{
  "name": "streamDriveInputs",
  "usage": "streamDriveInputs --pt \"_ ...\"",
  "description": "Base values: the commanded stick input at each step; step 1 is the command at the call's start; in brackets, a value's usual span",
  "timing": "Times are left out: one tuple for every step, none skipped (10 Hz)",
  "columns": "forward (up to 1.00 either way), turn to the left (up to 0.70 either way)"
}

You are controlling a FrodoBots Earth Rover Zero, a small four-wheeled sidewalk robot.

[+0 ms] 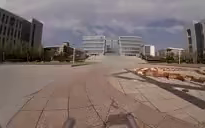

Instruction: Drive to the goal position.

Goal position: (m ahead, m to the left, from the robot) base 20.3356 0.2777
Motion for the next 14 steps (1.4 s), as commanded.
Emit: streamDriveInputs --pt "1.0 0.0" --pt "1.0 0.0" --pt "1.0 0.0" --pt "1.0 0.0" --pt "1.0 0.0" --pt "1.0 0.0" --pt "1.0 0.0" --pt "1.0 0.0" --pt "1.0 0.0" --pt "1.0 0.0" --pt "1.0 0.0" --pt "1.0 0.0" --pt "1.0 0.0" --pt "1.0 0.0"
